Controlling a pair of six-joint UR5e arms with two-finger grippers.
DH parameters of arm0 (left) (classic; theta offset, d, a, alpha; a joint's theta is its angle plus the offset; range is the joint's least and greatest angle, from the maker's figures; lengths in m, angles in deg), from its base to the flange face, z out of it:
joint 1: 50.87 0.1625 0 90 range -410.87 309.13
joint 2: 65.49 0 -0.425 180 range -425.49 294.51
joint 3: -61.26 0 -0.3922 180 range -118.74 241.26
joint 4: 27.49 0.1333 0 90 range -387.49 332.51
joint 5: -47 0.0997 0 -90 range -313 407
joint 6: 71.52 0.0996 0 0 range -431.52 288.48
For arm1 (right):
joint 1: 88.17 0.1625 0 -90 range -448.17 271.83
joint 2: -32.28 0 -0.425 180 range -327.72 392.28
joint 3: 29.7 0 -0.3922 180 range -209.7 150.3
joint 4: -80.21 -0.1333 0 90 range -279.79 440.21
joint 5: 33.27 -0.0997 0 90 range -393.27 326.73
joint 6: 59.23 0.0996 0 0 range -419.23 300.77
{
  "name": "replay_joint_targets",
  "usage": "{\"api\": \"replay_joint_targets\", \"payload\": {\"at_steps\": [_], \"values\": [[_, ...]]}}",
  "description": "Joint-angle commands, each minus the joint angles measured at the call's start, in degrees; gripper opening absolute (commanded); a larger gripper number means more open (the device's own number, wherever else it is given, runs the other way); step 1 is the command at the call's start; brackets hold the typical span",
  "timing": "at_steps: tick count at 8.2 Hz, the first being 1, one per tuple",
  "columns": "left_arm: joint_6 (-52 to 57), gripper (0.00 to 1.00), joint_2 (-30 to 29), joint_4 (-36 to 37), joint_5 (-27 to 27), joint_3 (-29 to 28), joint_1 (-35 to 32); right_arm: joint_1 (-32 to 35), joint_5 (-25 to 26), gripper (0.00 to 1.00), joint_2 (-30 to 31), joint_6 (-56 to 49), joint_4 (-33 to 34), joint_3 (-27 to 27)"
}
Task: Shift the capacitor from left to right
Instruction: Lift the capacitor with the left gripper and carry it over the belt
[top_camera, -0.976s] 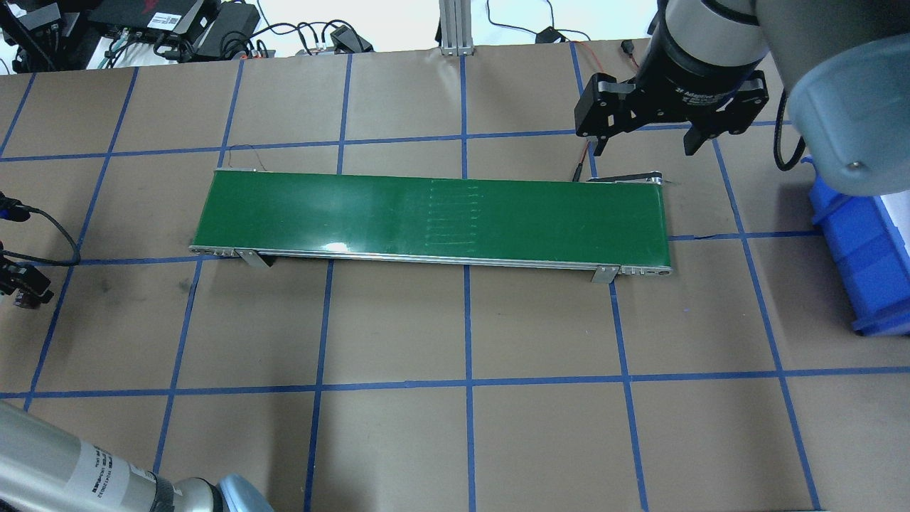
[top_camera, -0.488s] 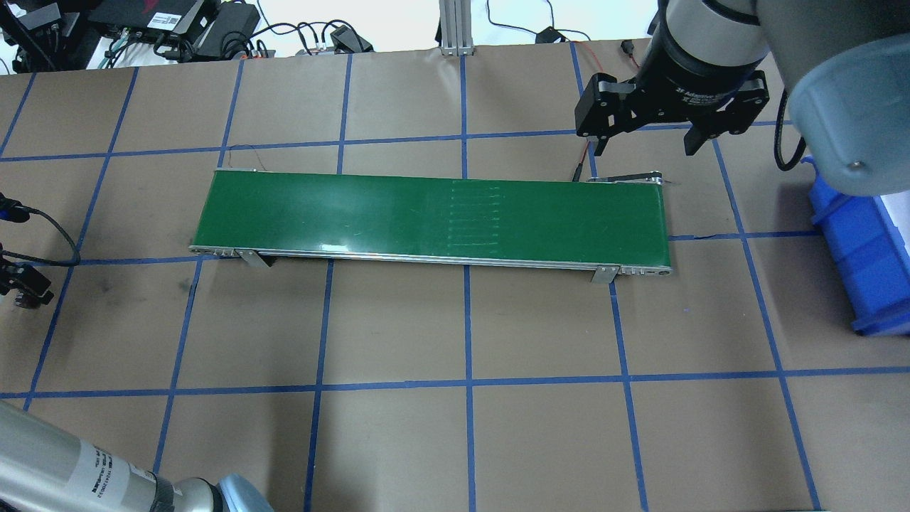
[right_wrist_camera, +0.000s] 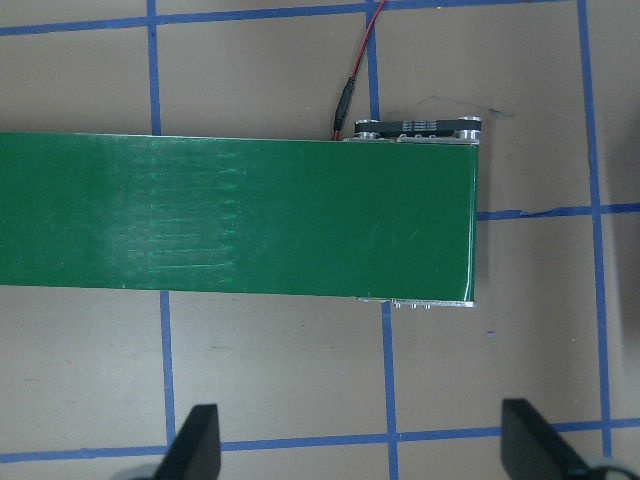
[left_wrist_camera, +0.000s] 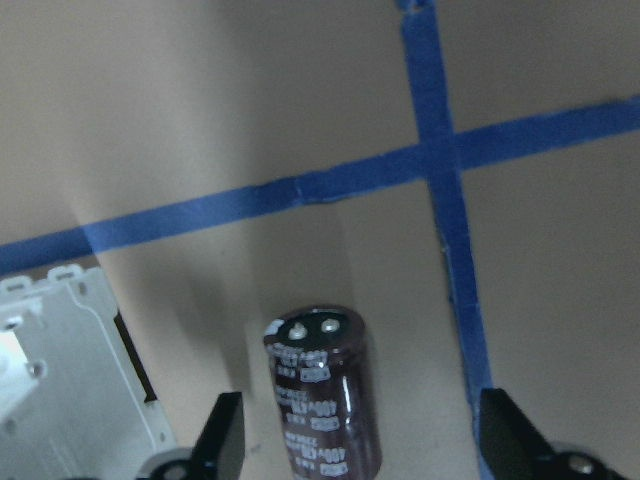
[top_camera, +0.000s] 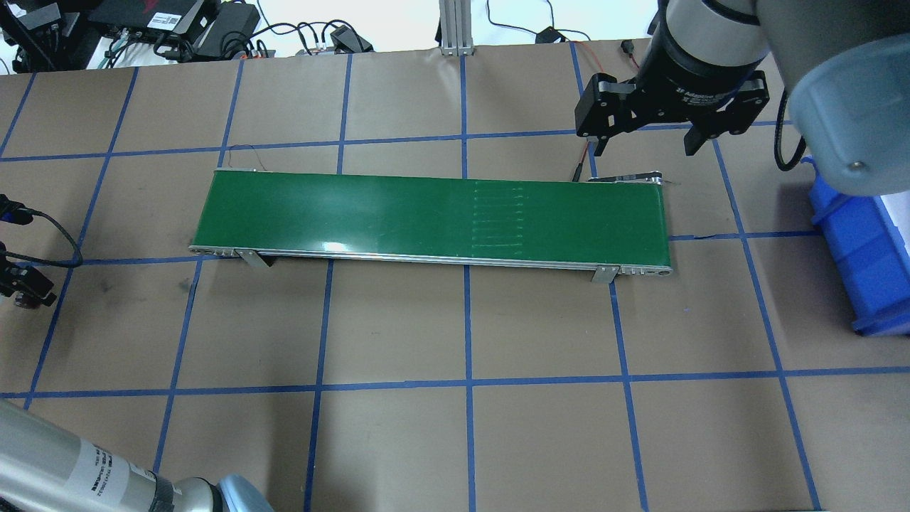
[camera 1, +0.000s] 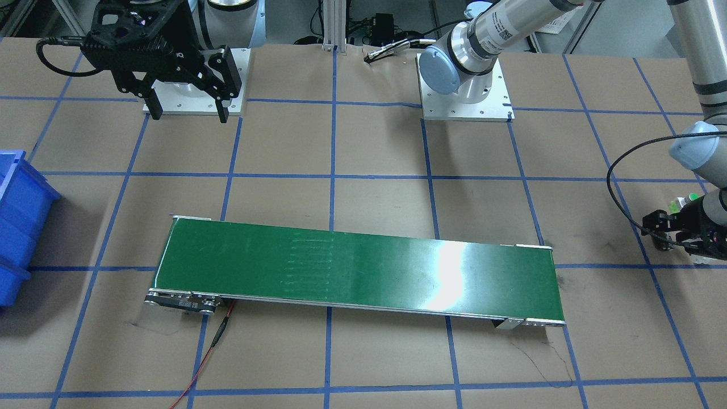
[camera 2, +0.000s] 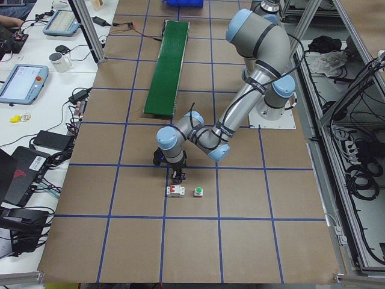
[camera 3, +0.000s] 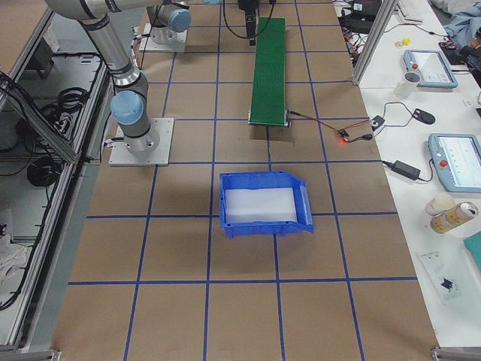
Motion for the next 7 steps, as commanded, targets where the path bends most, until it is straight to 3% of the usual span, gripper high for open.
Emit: {"api": "replay_joint_targets", "payload": {"at_steps": [1, 2, 5, 7], "values": [[0.0, 0.5, -0.51, 0.01, -0.04, -0.02, 0.0, 0.0, 0.0, 1.0, 0.0, 0.0, -0.01, 0.0], [-0.17, 0.0, -0.34, -0.08, 0.13, -0.2, 0.0, 0.0, 0.0, 1.0, -0.08, 0.0, -0.01, 0.0], [-0.26, 0.0, 1.15, -1.04, -0.04, -0.28, 0.0, 0.0, 0.0, 1.0, 0.0, 0.0, -0.01, 0.0], [-0.61, 0.0, 5.08, -8.92, 0.05, -0.37, 0.0, 0.0, 0.09, 1.0, 0.0, 0.0, -0.01, 0.0]]}}
